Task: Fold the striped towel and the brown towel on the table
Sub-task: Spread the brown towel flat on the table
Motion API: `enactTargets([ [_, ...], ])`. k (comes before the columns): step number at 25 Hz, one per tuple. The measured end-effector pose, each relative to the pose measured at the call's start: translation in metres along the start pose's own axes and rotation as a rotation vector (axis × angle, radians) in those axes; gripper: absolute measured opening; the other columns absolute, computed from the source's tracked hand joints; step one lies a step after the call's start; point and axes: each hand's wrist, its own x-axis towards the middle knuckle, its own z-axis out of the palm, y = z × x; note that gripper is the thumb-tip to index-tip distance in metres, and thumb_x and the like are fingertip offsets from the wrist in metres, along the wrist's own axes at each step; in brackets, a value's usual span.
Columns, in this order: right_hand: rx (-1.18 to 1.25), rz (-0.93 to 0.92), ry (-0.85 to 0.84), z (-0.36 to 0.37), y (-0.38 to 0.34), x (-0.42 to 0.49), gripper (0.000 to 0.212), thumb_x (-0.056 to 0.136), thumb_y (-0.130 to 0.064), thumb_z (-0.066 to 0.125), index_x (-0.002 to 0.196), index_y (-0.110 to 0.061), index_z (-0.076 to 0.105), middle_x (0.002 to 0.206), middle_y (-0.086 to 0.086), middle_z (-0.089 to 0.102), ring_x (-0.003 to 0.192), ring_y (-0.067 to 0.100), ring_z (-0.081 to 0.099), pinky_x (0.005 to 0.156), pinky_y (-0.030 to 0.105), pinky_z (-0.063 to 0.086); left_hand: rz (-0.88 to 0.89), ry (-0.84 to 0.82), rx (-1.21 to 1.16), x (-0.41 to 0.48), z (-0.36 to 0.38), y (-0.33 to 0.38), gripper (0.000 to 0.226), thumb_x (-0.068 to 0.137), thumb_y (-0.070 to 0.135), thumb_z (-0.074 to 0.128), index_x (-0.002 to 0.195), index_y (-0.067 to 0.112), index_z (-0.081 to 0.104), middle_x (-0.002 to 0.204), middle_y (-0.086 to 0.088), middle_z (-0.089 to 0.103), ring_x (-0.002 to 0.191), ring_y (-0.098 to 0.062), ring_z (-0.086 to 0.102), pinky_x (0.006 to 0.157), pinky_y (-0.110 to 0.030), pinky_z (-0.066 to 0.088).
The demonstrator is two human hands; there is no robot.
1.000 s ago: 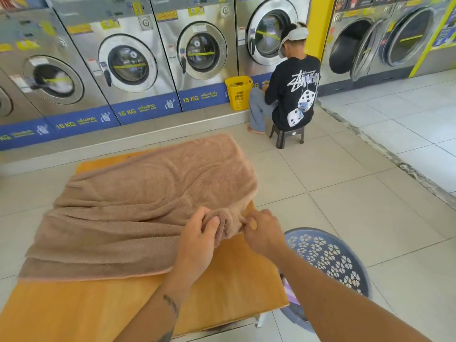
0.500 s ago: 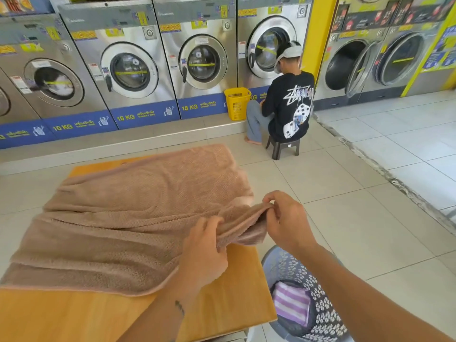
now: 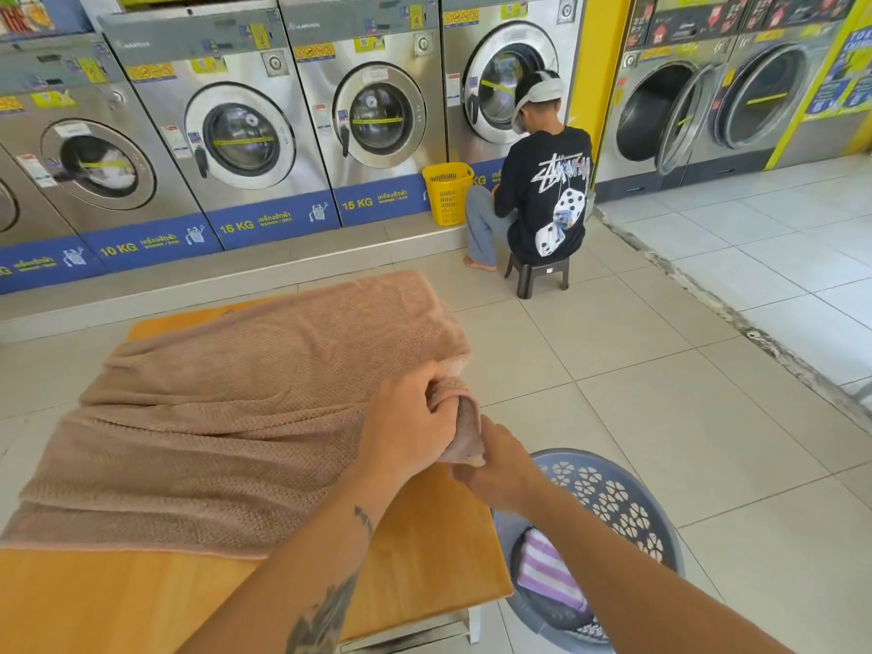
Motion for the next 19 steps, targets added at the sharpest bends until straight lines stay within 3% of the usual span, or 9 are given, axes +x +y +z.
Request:
enactTargets([
  [2,-0.026,0.034,0.008,0.009,-0.004,0.008,0.017,0.076,-0.044,0.054,0.086,-0.031,0.054,0.092,0.003,0.061,0.09,0.03,0.061,0.067,0.032,0.046,-0.002,0.05,-0.028,-0.002,-0.007,0.005,0.024,0.089,0.021,0.054,0.068,0.03,0.048,0.056,0.009,0.05,0.055,-0.01,0.049,0.052,-0.027,0.037],
  [3,-0.032,0.05,0.044,0.008,-0.004,0.012,0.009,0.08,-0.034,0.051,0.074,-0.027,0.051,0.083,0.005,0.059,0.084,0.033,0.061,0.061,0.029,0.041,-0.005,0.086,-0.04,-0.002,-0.01,0.004,0.023,0.09,0.019,0.054,0.069,0.028,0.048,0.057,0.007,0.051,0.055,-0.011,0.049,0.051,-0.029,0.037],
  [4,-0.032,0.069,0.098,0.003,-0.004,0.015,0.015,0.085,-0.023,0.049,0.07,-0.023,0.05,0.076,0.005,0.057,0.077,0.032,0.059,0.057,0.028,0.037,-0.013,0.119,-0.042,-0.002,-0.015,0.001,0.02,0.09,0.017,0.054,0.072,0.025,0.05,0.058,0.004,0.053,0.055,-0.014,0.051,0.05,-0.033,0.039],
  [6,0.048,0.116,0.238,-0.021,-0.003,0.016,0.014,0.088,-0.007,0.045,0.081,-0.014,0.055,0.072,0.002,0.055,0.07,0.026,0.054,0.056,0.028,0.036,-0.032,0.126,-0.011,-0.003,-0.021,-0.013,0.015,0.091,0.015,0.052,0.079,0.024,0.053,0.06,0.003,0.055,0.054,-0.015,0.052,0.048,-0.035,0.039],
  [9,0.238,0.146,0.531,-0.072,-0.004,0.019,0.021,0.085,0.0,0.042,0.095,-0.009,0.057,0.078,-0.002,0.058,0.076,0.024,0.054,0.058,0.03,0.037,-0.042,-0.009,0.091,-0.013,-0.018,-0.034,0.019,0.094,0.018,0.052,0.081,0.029,0.06,0.058,0.009,0.053,0.047,-0.007,0.046,0.047,-0.027,0.032],
  [12,0.285,-0.004,0.787,-0.111,-0.01,0.011,0.023,0.083,0.004,0.043,0.093,-0.011,0.057,0.075,-0.008,0.058,0.069,0.012,0.054,0.052,0.02,0.036,-0.06,-0.126,0.157,-0.022,0.0,-0.041,0.017,0.095,0.028,0.055,0.08,0.03,0.062,0.065,0.011,0.056,0.055,-0.006,0.049,0.051,-0.027,0.037],
  [14,0.271,-0.128,0.923,-0.123,0.0,0.0,0.026,0.08,0.007,0.044,0.092,-0.013,0.056,0.074,-0.005,0.059,0.069,0.005,0.053,0.053,0.02,0.036,-0.036,-0.167,0.183,-0.022,0.012,-0.039,0.018,0.094,0.027,0.055,0.076,0.026,0.059,0.067,0.009,0.055,0.058,-0.007,0.049,0.053,-0.028,0.039],
  [17,0.044,-0.174,0.908,-0.114,0.049,-0.017,0.026,0.076,0.006,0.048,0.092,-0.015,0.054,0.075,-0.002,0.058,0.067,0.017,0.052,0.055,0.031,0.042,-0.035,-0.316,0.174,-0.022,0.024,-0.04,0.023,0.091,0.021,0.054,0.069,0.018,0.052,0.062,0.006,0.05,0.053,-0.011,0.042,0.052,-0.03,0.033],
  [19,-0.37,-0.063,0.61,-0.098,0.103,-0.026,0.014,0.084,-0.007,0.048,0.091,-0.017,0.054,0.079,-0.003,0.056,0.071,0.02,0.054,0.062,0.038,0.049,-0.092,-0.487,0.217,-0.025,0.03,-0.044,0.019,0.092,0.02,0.052,0.075,0.017,0.058,0.065,0.004,0.054,0.056,-0.014,0.047,0.054,-0.031,0.035],
])
